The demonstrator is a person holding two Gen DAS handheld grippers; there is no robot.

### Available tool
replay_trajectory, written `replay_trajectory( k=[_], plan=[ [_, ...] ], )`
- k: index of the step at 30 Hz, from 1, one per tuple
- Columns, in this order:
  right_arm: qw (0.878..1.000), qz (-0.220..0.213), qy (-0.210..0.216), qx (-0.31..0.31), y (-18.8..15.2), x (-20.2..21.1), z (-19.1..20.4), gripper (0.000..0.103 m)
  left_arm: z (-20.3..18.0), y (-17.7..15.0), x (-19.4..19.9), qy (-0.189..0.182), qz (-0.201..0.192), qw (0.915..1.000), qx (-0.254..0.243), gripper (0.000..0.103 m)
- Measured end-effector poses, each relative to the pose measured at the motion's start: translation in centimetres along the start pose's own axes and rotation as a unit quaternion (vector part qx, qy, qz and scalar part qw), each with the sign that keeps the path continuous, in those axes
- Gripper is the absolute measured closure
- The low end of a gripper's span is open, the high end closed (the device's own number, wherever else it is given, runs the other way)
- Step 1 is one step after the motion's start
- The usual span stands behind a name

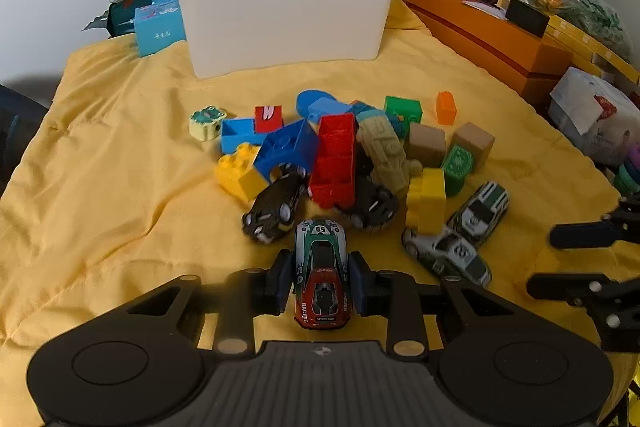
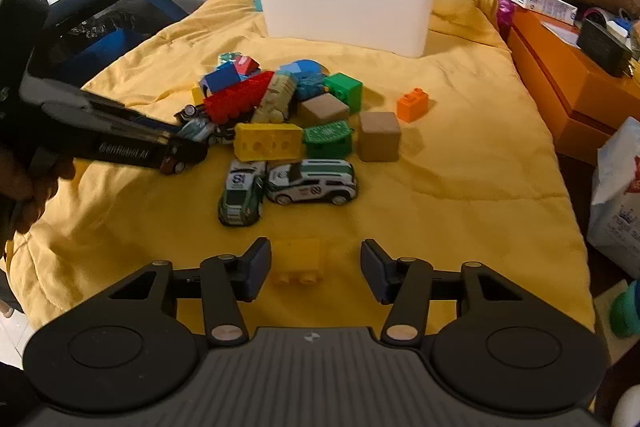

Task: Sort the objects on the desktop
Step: 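Carry the green-red race car in the left tool while the right tool carries a yellow brick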

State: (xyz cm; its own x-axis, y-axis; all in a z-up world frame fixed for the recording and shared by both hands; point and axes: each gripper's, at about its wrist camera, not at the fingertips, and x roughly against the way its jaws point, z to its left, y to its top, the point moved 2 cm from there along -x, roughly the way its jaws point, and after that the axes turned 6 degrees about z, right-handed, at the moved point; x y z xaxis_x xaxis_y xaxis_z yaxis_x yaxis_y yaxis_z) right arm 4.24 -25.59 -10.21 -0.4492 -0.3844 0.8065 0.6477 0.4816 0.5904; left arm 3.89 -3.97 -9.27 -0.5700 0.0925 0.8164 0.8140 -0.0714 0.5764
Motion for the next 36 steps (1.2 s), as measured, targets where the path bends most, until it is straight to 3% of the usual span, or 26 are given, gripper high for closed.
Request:
replay_trajectory(
  k=[7, 8, 9, 14, 18, 22, 26, 36],
  plan=[
    [1.000, 0.003, -0.004, 0.029, 0.3, -0.2, 1.6, 0.053, 0.8, -0.7, 1.7, 0.005, -0.013, 0.9999, 0.010, 0.070],
    [1.000, 0.005, -0.001, 0.024, 0.2, -0.5, 1.6, 0.057, 1.0, -0.8, 2.0, 0.006, -0.016, 0.9998, 0.014, 0.070],
    [1.000, 0.008, -0.002, 0.021, 0.0, -0.7, 1.5, 0.068, 1.2, -0.9, 2.3, 0.006, -0.018, 0.9997, 0.019, 0.070],
    [1.000, 0.017, 0.009, -0.010, -0.1, -0.9, 0.4, 0.068, 2.4, -1.3, 3.5, 0.009, -0.026, 0.9988, 0.040, 0.070],
    [1.000, -0.015, 0.014, -0.019, 0.6, 0.6, -0.3, 0.068, 3.3, -0.2, 5.5, 0.013, -0.046, 0.9971, 0.060, 0.070],
    [0.997, -0.050, 0.026, -0.051, 3.5, 2.9, -1.4, 0.068, 4.3, 3.0, 8.4, 0.011, -0.082, 0.9939, 0.072, 0.070],
    [0.993, -0.096, 0.034, -0.050, 8.9, 5.3, -2.4, 0.068, 5.1, 7.8, 10.9, 0.014, -0.117, 0.9908, 0.067, 0.070],
    [0.985, -0.166, 0.044, -0.030, 21.0, 7.9, -4.3, 0.068, 6.7, 19.0, 12.2, 0.012, -0.150, 0.9865, 0.065, 0.070]
  ],
)
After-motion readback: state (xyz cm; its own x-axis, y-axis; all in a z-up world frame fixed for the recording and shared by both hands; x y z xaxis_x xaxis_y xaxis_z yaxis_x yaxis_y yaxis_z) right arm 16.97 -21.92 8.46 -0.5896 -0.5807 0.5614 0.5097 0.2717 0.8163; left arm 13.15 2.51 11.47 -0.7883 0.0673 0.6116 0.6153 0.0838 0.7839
